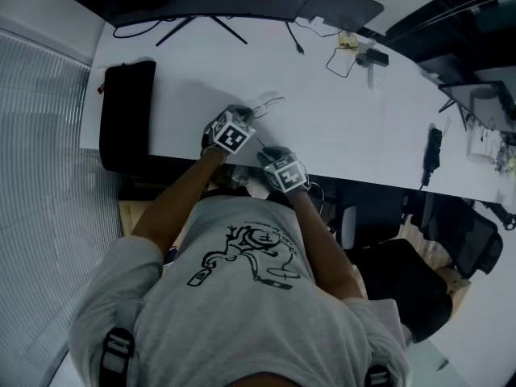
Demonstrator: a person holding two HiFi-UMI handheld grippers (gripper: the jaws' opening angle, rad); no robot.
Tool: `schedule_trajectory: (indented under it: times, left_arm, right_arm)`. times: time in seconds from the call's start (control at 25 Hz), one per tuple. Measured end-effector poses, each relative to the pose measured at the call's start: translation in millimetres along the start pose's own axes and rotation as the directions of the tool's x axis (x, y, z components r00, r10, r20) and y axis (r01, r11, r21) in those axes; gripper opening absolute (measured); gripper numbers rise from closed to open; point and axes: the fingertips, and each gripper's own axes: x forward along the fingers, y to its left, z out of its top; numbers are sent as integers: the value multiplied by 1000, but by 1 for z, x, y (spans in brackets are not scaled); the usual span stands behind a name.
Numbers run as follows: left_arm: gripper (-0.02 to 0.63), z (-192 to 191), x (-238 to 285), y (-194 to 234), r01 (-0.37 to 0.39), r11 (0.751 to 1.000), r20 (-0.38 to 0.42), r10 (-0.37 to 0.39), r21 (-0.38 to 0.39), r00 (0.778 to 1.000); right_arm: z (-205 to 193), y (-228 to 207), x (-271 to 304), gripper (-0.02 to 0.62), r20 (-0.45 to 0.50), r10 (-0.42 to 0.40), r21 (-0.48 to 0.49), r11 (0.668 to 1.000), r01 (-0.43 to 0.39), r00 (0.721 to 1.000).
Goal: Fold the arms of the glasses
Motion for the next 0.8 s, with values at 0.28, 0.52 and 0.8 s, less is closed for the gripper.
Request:
schedule_trajectory:
  times: [0.28,0.52,0.8]
  left_arm:
    - [34,-1,-4,-5,15,1000,-1,-15,-1,1000]
    - [34,-6,-3,-4,26,1000,-6,-26,-6,1000]
    - [34,-2,-6,-10,49,999,-4,-49,3,999]
  right_arm:
    - [-6,-6,0,80,-4,-13,-4,1000,13,1000]
    - [0,-12,-8,80,-3,-42,1,999,42,999]
    - [-3,-27,-2,80,43,-69,8,998,69,997]
